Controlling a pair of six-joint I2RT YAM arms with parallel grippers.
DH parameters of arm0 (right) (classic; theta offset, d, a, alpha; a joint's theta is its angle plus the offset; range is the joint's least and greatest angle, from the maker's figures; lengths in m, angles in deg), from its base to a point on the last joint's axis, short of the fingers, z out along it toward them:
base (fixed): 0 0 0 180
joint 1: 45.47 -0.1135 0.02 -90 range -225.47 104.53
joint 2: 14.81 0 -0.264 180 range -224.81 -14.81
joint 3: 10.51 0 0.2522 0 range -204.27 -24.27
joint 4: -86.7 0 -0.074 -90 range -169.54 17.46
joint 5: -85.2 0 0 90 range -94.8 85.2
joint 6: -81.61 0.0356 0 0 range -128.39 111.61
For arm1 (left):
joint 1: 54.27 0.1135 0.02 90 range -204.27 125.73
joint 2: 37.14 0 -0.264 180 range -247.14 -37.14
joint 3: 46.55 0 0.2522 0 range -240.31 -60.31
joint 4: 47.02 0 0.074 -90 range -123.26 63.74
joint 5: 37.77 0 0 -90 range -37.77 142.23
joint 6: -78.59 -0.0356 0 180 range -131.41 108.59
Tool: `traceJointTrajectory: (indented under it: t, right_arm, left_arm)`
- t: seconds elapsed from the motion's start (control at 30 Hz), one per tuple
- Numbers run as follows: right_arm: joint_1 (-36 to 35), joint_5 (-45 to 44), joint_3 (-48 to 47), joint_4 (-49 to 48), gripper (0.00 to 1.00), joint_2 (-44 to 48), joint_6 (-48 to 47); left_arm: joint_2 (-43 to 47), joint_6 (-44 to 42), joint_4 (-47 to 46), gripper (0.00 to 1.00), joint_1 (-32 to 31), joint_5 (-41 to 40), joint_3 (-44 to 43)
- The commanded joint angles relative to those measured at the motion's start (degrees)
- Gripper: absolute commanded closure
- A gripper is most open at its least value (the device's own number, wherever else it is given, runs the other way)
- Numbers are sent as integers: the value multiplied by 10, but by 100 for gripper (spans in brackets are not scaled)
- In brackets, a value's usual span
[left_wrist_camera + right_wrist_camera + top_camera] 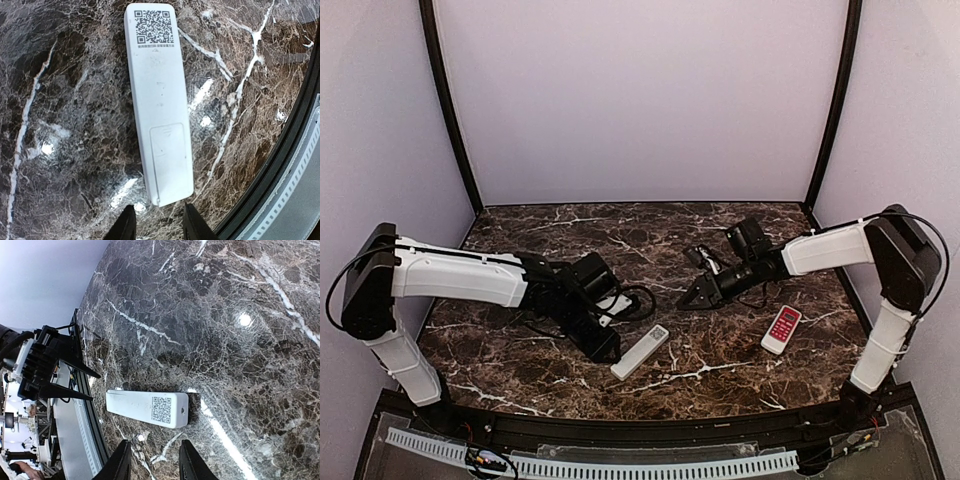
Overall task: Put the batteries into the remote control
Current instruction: Press the battery cover at the corner of the board.
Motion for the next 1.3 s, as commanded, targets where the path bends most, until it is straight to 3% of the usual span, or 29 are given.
traceJointTrajectory:
  t: [0.0, 0.73, 1.27]
  right_arm:
    - [-10, -3, -24, -6, 67, -28, 2]
    - [-12, 6, -41, 3, 67, -62, -4]
    - [-12, 19, -52, 1, 67, -76, -3]
  left_arm:
    - [-5, 5, -18, 69, 7, 22, 10]
    - [-81, -23, -4, 88, 1, 18, 34]
    - [-117, -44, 25, 90, -22, -15, 52]
